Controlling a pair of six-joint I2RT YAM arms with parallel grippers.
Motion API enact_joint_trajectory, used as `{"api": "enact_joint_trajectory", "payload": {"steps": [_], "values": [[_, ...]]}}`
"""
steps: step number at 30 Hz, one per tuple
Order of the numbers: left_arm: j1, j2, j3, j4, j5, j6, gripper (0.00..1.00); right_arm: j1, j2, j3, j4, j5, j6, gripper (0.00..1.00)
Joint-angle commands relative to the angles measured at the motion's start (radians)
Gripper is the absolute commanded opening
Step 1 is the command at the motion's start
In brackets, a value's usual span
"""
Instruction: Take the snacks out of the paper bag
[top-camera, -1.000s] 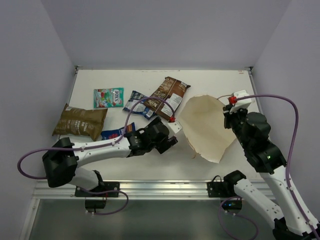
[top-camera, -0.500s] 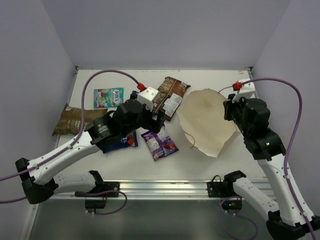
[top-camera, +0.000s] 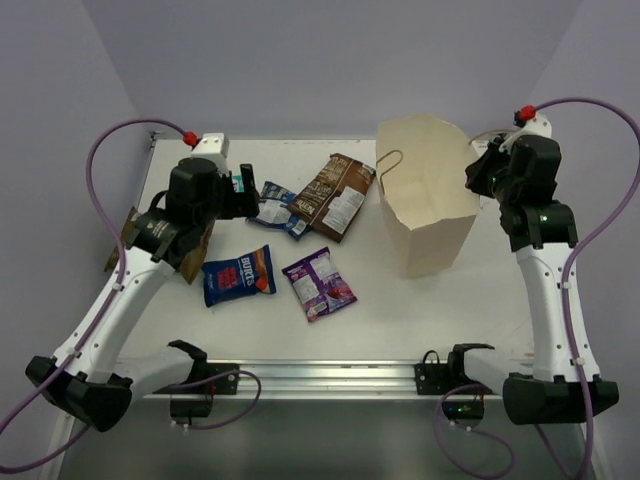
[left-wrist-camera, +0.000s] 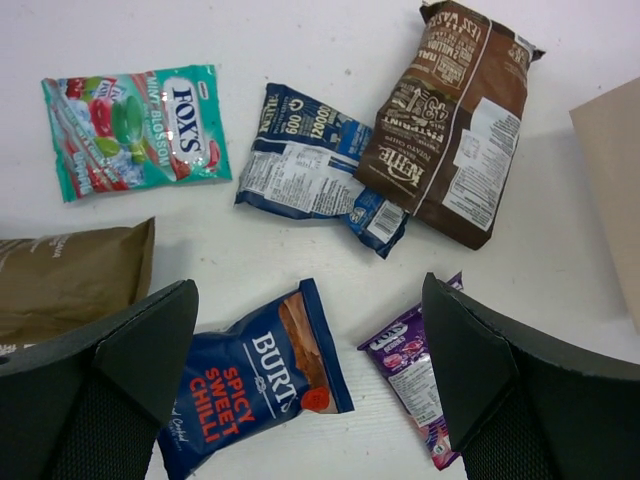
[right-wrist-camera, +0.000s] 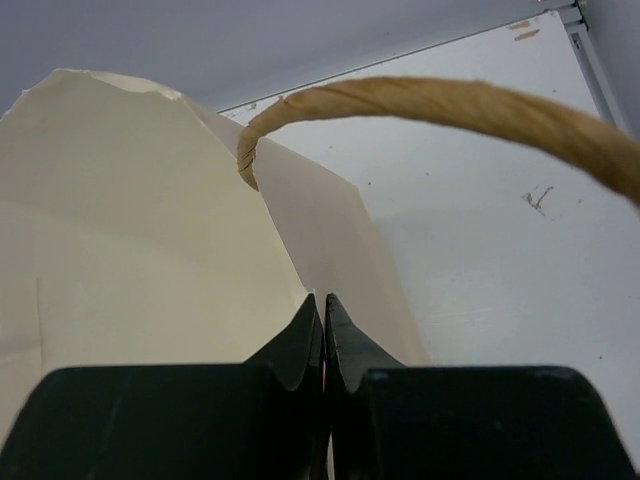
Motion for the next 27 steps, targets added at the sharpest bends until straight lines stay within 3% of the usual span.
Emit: {"api": "enact_joint_trajectory", "payload": {"steps": [1, 12, 16, 22, 23, 27], "values": [[0.034, -0.066, 0.057, -0.025, 0.019, 0.004, 1.00, -0.076, 0.031, 0.034, -0.012, -0.067, 0.122, 0.00], [0.042, -0.133, 0.004, -0.035, 0.013, 0.022, 1.00, -0.155, 0.004, -0.136, 0.067, -0.084, 0.171, 0.00], [0.042, -0.135, 0.007, -0.032, 0.018, 0.024, 1.00, -0.182, 0.004, -0.164, 0.071, -0.087, 0.179, 0.04], [0.044, -0.143, 0.022, -0.038, 0.001, 0.029, 1.00, -0.206, -0.012, -0.183, 0.070, -0.092, 0.159, 0.29], [0.044, -0.143, 0.027, -0.042, -0.001, 0.030, 1.00, -0.209, -0.018, -0.184, 0.070, -0.090, 0.154, 0.40], [0.042, -0.141, 0.042, -0.056, -0.012, 0.033, 1.00, -0.207, -0.057, -0.184, 0.070, -0.087, 0.127, 0.64]]}}
